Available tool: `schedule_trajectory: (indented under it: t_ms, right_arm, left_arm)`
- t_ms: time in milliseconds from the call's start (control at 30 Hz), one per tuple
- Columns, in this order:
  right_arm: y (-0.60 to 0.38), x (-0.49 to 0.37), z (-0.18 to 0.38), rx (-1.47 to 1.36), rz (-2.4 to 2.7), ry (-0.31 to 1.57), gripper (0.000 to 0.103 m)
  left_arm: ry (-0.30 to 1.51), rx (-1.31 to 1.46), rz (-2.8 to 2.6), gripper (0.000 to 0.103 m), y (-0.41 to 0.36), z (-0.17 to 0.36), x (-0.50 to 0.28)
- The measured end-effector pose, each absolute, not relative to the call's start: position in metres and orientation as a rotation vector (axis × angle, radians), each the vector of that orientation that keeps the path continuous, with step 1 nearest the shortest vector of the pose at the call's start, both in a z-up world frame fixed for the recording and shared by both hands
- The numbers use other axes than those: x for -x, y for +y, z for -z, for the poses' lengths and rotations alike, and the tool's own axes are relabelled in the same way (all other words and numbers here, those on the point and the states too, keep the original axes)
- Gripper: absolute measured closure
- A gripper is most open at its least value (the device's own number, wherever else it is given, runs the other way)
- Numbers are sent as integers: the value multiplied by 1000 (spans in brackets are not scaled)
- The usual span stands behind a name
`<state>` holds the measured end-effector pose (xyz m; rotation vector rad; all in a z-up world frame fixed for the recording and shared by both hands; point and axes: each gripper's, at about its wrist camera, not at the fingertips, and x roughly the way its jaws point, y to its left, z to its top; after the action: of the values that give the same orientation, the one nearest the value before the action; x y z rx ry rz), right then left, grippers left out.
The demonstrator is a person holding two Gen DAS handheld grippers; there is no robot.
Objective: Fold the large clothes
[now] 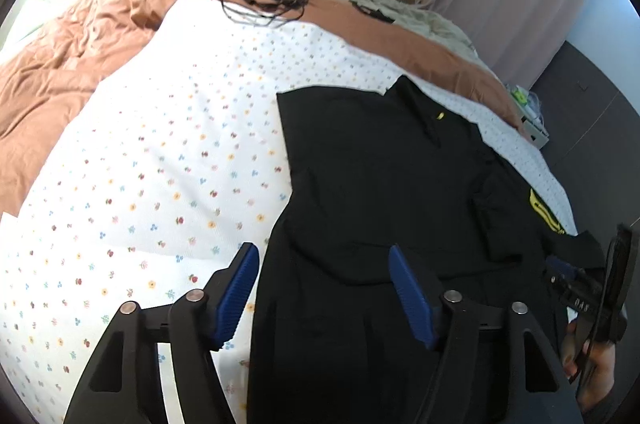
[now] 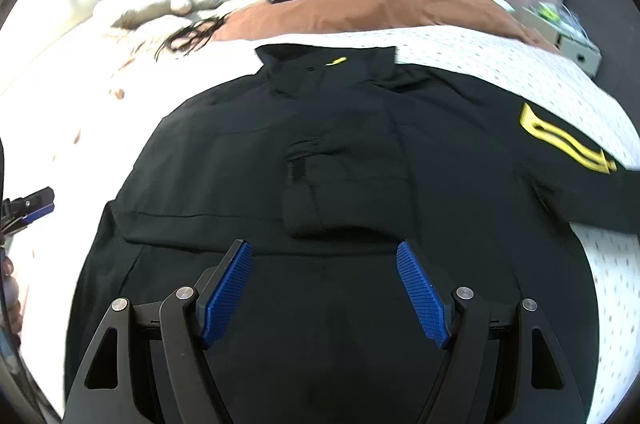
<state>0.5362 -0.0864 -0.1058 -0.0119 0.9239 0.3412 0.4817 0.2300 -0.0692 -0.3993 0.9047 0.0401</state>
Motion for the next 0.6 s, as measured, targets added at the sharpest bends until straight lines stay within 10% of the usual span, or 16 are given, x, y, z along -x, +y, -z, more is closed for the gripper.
schedule_trajectory:
  t_ms: [367,533,600]
  right_arm:
    - [-51,-576,145,167,-291,1000,29]
    - [-74,-590,146,89,-280,1041,97]
    - [-90,-593,139,30,-287,1031,101]
  left_arm:
    - [1016,390,-70,63,236,123,-492]
    - [1041,414,-88,64,237,127,-492]
    - [1036,421,-89,64,238,124,-490]
